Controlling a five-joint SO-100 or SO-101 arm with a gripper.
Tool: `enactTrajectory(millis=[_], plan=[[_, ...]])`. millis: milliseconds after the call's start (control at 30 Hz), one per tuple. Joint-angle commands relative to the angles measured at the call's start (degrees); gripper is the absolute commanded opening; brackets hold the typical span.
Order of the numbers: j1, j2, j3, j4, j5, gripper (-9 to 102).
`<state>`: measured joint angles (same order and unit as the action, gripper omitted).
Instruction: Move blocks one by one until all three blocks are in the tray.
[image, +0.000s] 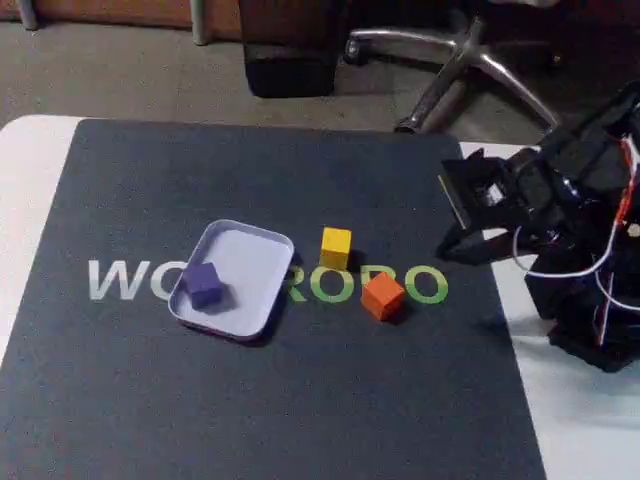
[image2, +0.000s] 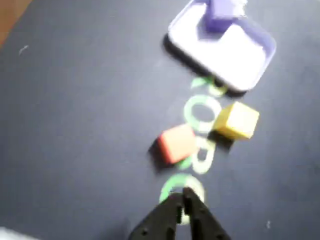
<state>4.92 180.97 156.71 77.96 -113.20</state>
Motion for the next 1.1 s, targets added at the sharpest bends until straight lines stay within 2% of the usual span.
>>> enactTrajectory(millis=[0, 333, 633, 833, 1067], plan=[[-2.4, -5.2, -7.7, 3.1, 2.1, -8], [-11.7, -29.7, -32.3, 9.4, 16.1, -8], [-15.6, -50.4, -45.8, 5.4, 32.0, -8], [-14.2, -54.2, -47.5, 3.2, 35.7, -8], [-15.3, -50.6, -46.2, 6.5, 38.2, -8]])
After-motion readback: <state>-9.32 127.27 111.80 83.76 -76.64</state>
